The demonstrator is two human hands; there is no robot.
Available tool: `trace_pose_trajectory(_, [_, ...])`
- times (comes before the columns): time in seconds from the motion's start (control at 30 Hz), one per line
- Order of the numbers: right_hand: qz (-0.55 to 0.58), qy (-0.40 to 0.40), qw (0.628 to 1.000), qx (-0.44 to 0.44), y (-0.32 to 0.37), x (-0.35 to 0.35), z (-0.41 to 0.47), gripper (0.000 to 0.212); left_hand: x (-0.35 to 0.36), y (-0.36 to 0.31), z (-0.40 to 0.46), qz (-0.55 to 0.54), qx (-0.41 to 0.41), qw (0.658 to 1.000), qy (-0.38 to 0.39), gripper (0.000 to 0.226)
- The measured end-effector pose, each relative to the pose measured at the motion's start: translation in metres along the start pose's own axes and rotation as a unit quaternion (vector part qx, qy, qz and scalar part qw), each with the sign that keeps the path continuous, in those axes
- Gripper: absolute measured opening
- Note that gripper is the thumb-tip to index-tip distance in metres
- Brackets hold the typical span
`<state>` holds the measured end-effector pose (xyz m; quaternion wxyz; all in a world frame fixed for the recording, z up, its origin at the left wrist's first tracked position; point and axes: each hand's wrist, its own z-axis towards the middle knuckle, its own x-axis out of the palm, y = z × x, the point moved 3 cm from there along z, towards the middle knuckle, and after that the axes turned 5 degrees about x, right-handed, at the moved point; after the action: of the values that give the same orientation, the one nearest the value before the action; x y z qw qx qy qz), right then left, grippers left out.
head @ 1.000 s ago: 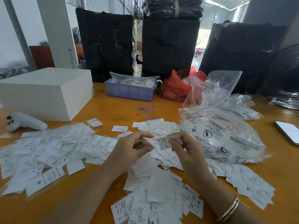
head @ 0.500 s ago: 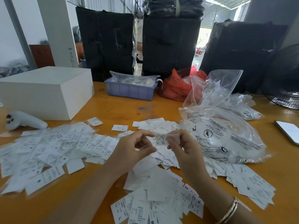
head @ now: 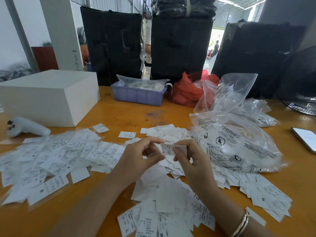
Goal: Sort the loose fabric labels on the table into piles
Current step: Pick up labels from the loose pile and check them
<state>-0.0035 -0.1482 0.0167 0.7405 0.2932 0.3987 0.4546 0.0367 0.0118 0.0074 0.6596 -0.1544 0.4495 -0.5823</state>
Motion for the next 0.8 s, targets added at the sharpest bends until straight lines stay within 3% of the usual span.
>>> trace_pose_trajectory(0.2, [-0.022, -0.009, 0.999, -0.038, 0.0, -0.001, 0.0, 0.03, 0.0, 0.001, -0.001, 0.004, 0.003, 1.0, -0.006, 0.031])
trace_pose_trajectory(0.33, [-0.047, -0.002, 0.996, -0.071, -0.001, 0.002, 0.0, 0.014, 0.0, 0.001, 0.0, 0.003, -0.002, 1.0, -0.007, 0.029])
trace_pose_trajectory(0.63, [-0.039, 0.11, 0.993, -0.016, -0.01, 0.0, 0.003, 0.029, -0.002, 0.001, 0.0, -0.045, -0.025, 0.999, -0.005, 0.025])
trace_pose_trajectory(0.8, [-0.095, 0.135, 0.986, 0.004, -0.016, 0.003, 0.005, 0.028, 0.002, 0.002, -0.002, -0.04, -0.034, 0.998, 0.017, 0.025])
